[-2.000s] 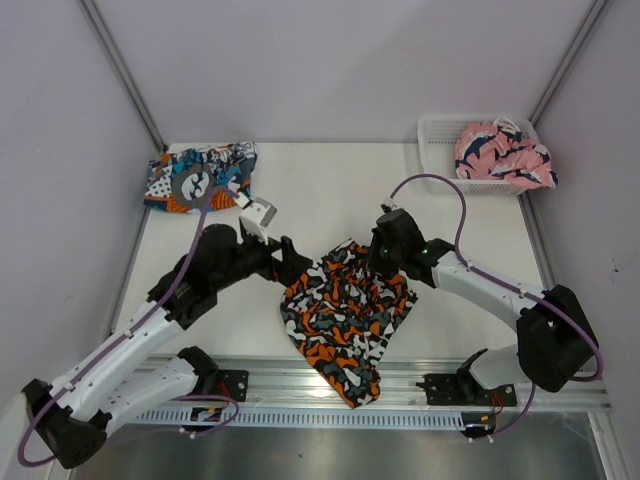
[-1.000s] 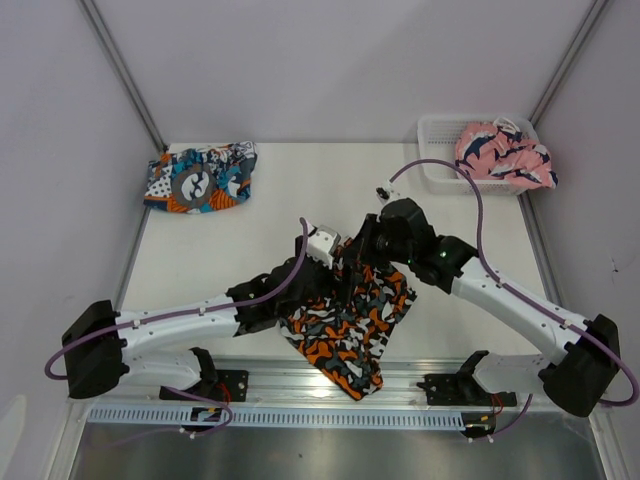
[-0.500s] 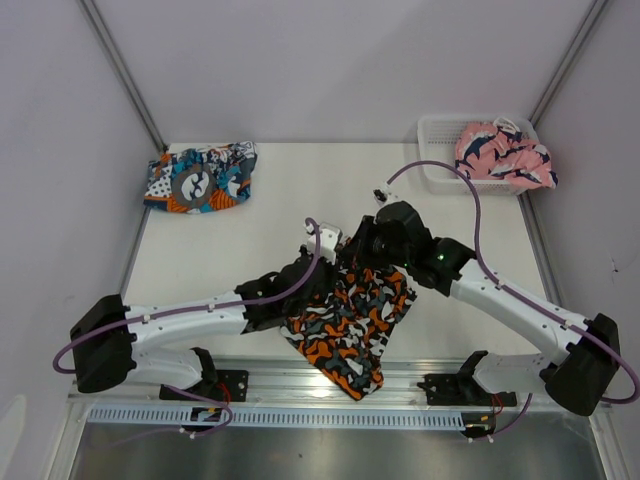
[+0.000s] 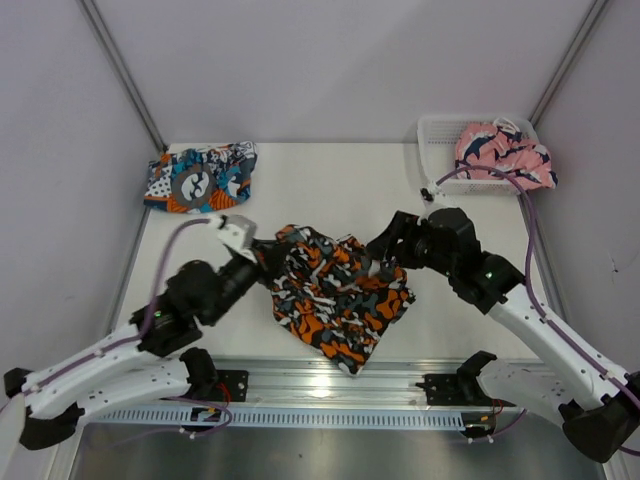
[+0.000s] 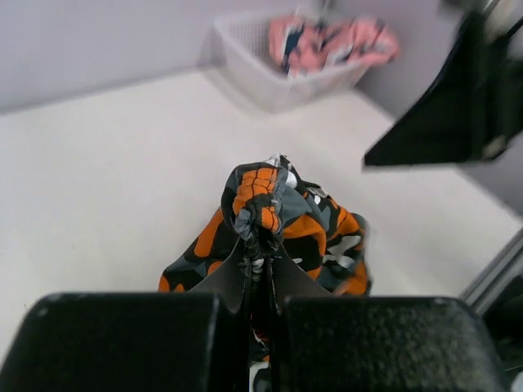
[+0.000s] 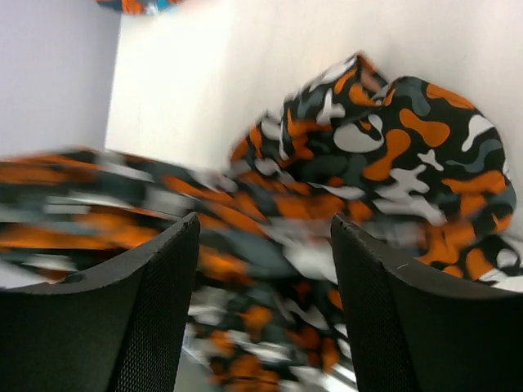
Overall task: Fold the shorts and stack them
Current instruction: Flatten the shorts out
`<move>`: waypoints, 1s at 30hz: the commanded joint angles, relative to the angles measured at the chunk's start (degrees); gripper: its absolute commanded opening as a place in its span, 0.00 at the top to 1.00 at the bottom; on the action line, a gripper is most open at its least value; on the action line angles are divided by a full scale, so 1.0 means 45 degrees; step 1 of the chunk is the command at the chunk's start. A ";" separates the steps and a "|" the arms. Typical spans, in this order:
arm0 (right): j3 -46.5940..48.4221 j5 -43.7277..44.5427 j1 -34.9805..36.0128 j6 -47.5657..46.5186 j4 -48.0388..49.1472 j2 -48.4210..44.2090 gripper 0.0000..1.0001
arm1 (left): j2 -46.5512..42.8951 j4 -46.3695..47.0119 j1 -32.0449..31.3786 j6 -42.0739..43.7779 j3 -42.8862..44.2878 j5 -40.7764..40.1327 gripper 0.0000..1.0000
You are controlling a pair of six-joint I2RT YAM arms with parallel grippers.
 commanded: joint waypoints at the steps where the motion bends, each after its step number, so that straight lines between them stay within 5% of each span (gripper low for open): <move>1: -0.1143 -0.1309 0.0045 -0.1467 0.0731 -0.0062 0.33 | -0.1640 -0.1234 0.0239 0.0404 0.1431 0.0699 1.00; 7: -0.2101 -0.1940 0.0709 -0.3242 0.3445 -0.0804 0.23 | -0.0822 -0.4848 0.0278 0.2238 0.5998 0.1383 1.00; 19: -0.3038 -0.1370 0.1764 -0.5551 0.5556 0.0113 0.13 | -0.1504 -0.5477 0.0279 0.4407 0.7371 -0.0649 0.98; 30: -0.4348 -0.5138 0.0613 -0.1782 0.9871 0.2377 0.11 | -0.2071 -0.5496 0.0279 0.5405 0.7646 0.0054 0.98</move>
